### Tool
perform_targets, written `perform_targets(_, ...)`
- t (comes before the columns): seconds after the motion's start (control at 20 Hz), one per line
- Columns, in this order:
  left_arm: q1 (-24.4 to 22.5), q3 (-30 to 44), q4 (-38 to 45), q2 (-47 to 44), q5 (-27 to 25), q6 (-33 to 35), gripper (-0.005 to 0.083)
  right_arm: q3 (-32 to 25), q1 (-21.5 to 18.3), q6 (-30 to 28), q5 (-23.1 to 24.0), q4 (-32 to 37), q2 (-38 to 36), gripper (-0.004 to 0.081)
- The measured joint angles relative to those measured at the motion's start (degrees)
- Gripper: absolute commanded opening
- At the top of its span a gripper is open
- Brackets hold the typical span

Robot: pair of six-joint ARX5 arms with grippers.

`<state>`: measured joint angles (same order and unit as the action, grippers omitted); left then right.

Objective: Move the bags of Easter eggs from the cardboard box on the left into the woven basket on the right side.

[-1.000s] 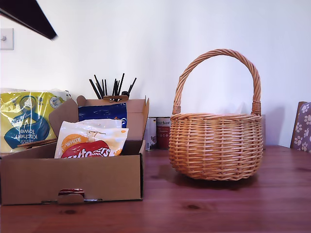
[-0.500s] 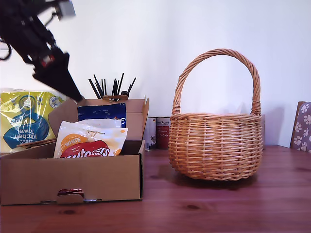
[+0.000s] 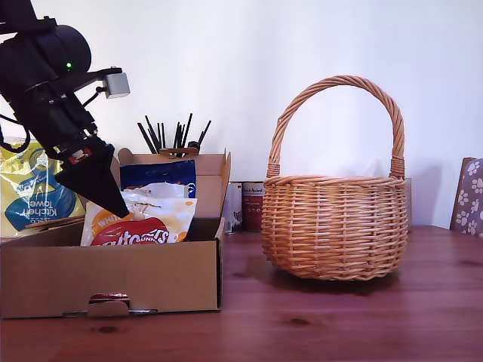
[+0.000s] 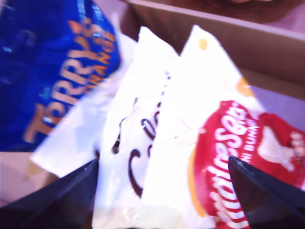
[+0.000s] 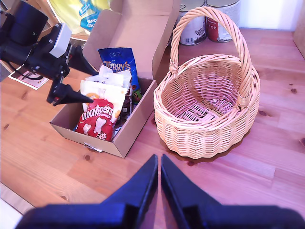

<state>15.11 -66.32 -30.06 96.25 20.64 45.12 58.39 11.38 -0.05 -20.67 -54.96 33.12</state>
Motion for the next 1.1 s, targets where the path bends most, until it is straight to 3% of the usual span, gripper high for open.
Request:
perform_targets(0.3, 0.15, 0.00, -4.79, 0.00, 6.99, -1.46, 0.0785, 0.00, 0.00, -0.02, 0.00, 0.00, 0.00, -0.0012)
perform_targets(0.6, 1.36, 0.00, -8.98, 0.02, 7.34, -4.28, 0.0785, 0.00, 0.00, -0.02, 0.00, -0.02, 0.00, -0.0012)
perform_targets(1.1, 1.68, 0.00, -5.22, 6.12, 6.88, -4.26, 0.0777, 0.00, 0.00, -0.02, 0.00, -0.02, 0.00, -0.0012)
